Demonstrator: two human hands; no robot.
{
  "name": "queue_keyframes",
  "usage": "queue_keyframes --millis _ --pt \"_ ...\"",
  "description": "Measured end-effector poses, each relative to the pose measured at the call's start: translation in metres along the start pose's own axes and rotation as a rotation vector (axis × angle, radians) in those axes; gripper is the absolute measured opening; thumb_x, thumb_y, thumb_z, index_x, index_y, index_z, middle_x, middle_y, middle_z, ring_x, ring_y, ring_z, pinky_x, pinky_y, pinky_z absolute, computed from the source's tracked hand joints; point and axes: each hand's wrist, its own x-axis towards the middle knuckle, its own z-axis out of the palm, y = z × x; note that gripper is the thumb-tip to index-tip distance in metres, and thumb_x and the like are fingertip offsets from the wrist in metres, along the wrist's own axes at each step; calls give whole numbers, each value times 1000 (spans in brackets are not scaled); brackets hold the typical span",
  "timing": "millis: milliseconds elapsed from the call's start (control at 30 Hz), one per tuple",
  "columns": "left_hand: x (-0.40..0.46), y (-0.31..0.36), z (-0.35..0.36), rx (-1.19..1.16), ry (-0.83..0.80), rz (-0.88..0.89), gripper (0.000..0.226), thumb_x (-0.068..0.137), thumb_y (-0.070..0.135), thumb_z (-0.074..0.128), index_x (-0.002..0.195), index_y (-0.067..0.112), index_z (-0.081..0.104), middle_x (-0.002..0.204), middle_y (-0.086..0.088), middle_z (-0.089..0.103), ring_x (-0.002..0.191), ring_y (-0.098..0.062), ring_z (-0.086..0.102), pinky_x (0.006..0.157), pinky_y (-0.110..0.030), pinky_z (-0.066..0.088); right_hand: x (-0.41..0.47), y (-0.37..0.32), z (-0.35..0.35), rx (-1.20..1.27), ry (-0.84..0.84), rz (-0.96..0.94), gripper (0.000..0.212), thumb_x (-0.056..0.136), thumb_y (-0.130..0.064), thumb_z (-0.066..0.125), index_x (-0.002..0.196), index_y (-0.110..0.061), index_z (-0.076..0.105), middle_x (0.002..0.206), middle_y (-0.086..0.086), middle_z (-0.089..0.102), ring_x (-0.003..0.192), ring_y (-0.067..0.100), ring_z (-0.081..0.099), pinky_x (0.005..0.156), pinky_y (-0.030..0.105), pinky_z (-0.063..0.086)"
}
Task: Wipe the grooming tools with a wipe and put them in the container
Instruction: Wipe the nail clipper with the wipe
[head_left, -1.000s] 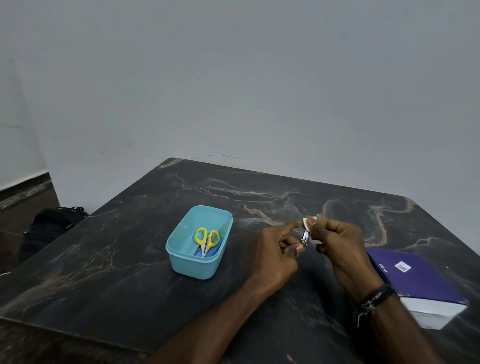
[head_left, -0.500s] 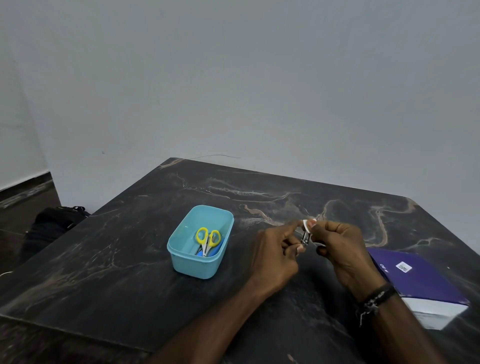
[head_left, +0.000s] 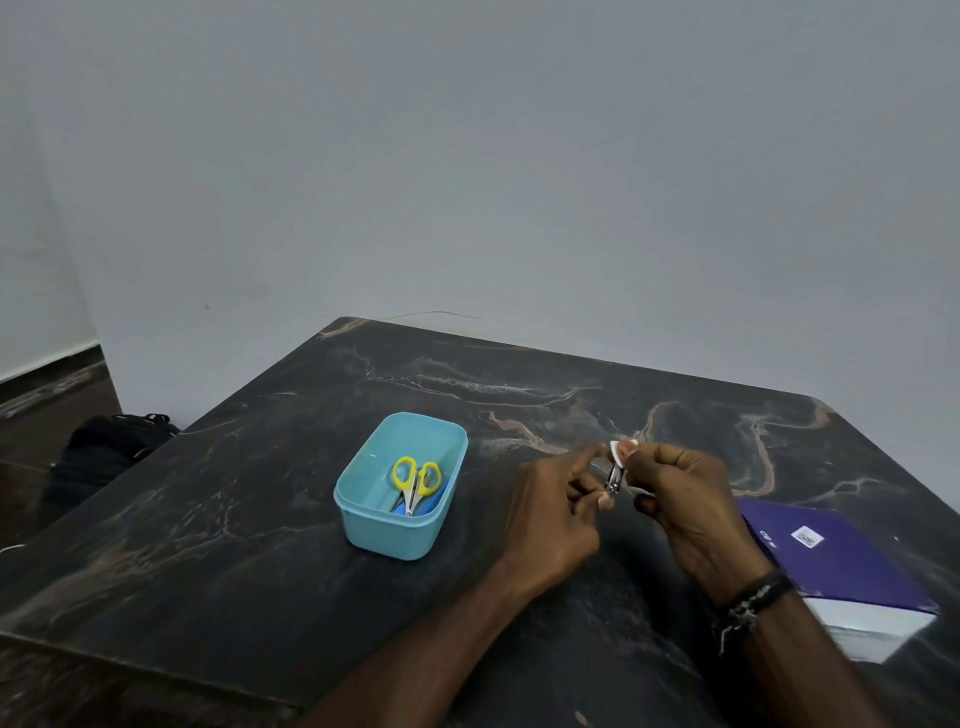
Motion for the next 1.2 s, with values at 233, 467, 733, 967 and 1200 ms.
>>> queue_keyframes --millis 233,467,733,967,1200 --pt "11 5 -4 -397 104 -296 43 82 -1 70 123 8 61 75 3 67 69 -2 62 62 -13 50 -4 -6 3 123 14 -27 17 84 -20 71 84 -3 74 72 9 62 58 9 51 45 19 40" --pt "16 5 -15 -981 198 -532 36 81 -9 66 115 1 59 81 -13 71 68 -18 69 66 -28 60 -10 -12 3 167 -96 -1 10 86 -10 65 84 -3 71 64 3 57 54 7 51 42 17 39" --pt "19 4 -18 -1196 251 -612 39 76 -14 67 112 0 62 80 -10 73 74 -20 70 63 -27 59 -14 -12 5 -3 -123 -112 10 84 -15 69 85 -6 74 71 3 66 67 13 54 58 27 43" --pt "22 4 -21 -1122 323 -613 28 75 -4 74 100 5 67 88 -11 73 72 -17 69 64 -27 54 -18 -14 7 -200 -212 -264 6 83 -10 70 80 -9 75 65 -3 68 58 2 56 53 16 43" --pt "21 5 -18 -1098 395 -540 23 75 -11 71 94 3 67 82 -13 72 74 -22 68 66 -30 59 -17 -11 10 -279 -177 -319 6 84 -9 69 81 -10 74 59 -6 67 53 -1 56 51 14 43"
